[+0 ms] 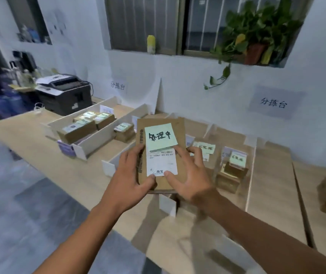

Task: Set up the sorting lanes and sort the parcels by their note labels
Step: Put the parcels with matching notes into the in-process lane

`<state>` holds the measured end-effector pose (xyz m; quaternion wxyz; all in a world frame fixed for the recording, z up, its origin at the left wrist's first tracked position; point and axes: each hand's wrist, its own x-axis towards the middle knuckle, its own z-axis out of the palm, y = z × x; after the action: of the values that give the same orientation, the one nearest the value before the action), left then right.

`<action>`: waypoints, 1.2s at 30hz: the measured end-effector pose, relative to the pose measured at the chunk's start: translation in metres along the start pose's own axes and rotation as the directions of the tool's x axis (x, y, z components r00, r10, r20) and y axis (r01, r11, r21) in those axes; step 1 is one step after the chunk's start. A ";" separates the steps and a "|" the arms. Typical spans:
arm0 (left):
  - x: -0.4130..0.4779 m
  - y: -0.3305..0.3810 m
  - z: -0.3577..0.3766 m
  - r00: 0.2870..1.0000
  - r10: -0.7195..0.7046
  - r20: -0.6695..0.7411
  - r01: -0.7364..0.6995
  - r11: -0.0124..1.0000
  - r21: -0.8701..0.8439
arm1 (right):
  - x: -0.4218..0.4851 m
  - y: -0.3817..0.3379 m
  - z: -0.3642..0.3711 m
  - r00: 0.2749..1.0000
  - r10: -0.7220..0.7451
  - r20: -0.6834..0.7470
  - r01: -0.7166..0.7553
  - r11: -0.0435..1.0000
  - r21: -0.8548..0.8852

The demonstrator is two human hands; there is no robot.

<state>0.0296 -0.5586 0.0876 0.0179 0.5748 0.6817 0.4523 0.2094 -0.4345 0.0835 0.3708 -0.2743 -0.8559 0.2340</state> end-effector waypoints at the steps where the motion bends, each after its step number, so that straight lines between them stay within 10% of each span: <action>1: -0.002 -0.026 -0.024 1.000 -0.012 0.003 0.012 1.000 0.022 | 0.011 -0.016 0.030 1.000 -0.018 0.009 0.018 1.000 0.017; 13: 0.033 -0.239 -0.162 0.986 -0.163 0.038 0.160 0.986 0.055 | 0.110 -0.097 0.265 0.992 0.073 0.100 -0.082 0.993 0.090; 36: 0.316 -0.599 -0.094 0.815 -0.285 0.505 0.334 0.943 -0.006 | 0.357 0.055 0.550 0.821 0.559 0.111 -0.566 0.824 0.036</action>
<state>-0.5881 -0.3199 -0.0820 0.2930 0.5515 0.7162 0.3116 -0.3996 -0.2725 -0.1074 0.2527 -0.4904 -0.7453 0.3744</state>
